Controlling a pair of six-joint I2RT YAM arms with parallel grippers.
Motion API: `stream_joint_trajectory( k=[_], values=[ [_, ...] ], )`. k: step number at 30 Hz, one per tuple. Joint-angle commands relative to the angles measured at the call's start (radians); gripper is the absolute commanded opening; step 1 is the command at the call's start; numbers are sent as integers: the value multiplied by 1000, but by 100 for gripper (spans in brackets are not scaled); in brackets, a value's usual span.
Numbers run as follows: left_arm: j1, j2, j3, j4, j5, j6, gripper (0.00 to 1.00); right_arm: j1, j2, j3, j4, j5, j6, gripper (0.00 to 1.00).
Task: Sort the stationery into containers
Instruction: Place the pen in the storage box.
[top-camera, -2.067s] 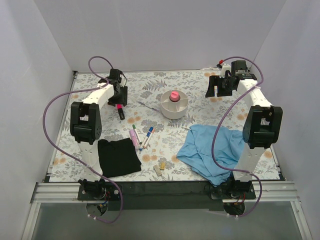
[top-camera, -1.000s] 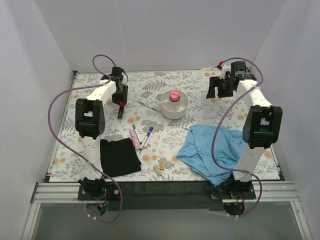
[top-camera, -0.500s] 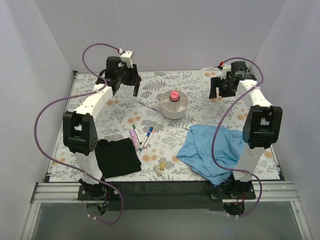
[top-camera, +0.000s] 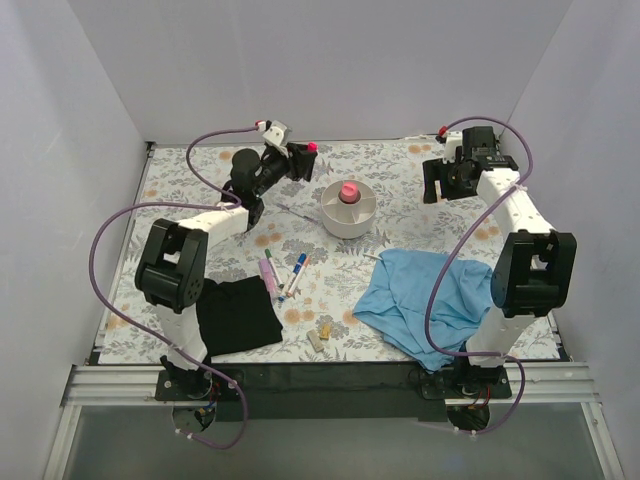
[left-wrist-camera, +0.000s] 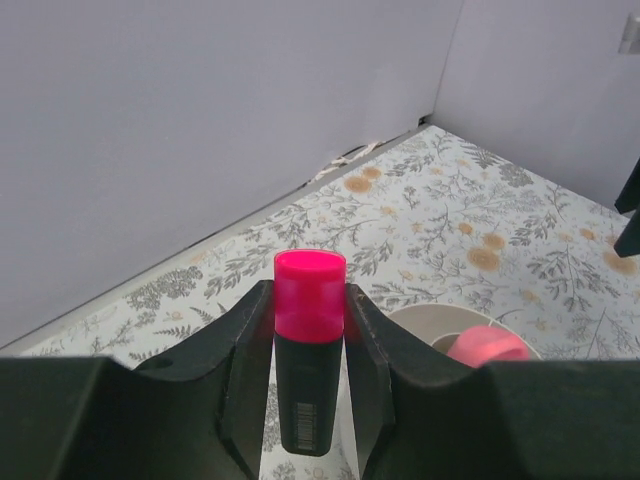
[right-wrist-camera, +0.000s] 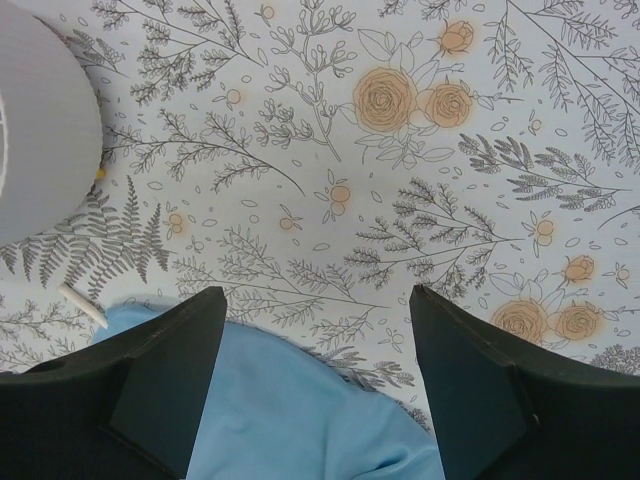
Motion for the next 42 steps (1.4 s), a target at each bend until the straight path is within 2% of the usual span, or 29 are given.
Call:
stream_joint_trajectory(
  k=[1, 11, 24, 33, 34, 36, 42],
  values=[
    [-10, 38, 46, 149, 18, -35, 0, -1, -45, -25, 1, 34, -22, 83],
    [-80, 98, 69, 160, 23, -69, 0, -1, -48, -33, 1, 46, -26, 83],
    [-86, 138, 42, 147, 40, -95, 0, -1, -64, -50, -14, 52, -31, 84],
    [-91, 182, 49, 184, 9, -131, 0, 0, -47, 30, -80, 72, -22, 84],
    [-91, 184, 49, 189, 9, -133, 1, 0, -45, 30, -82, 72, -22, 84],
    [-91, 184, 51, 189, 15, -136, 11, 0, -41, 30, -82, 73, -14, 84],
    [-91, 176, 45, 183, 43, -138, 12, 0, -24, 39, -80, 66, -5, 84]
  ],
)
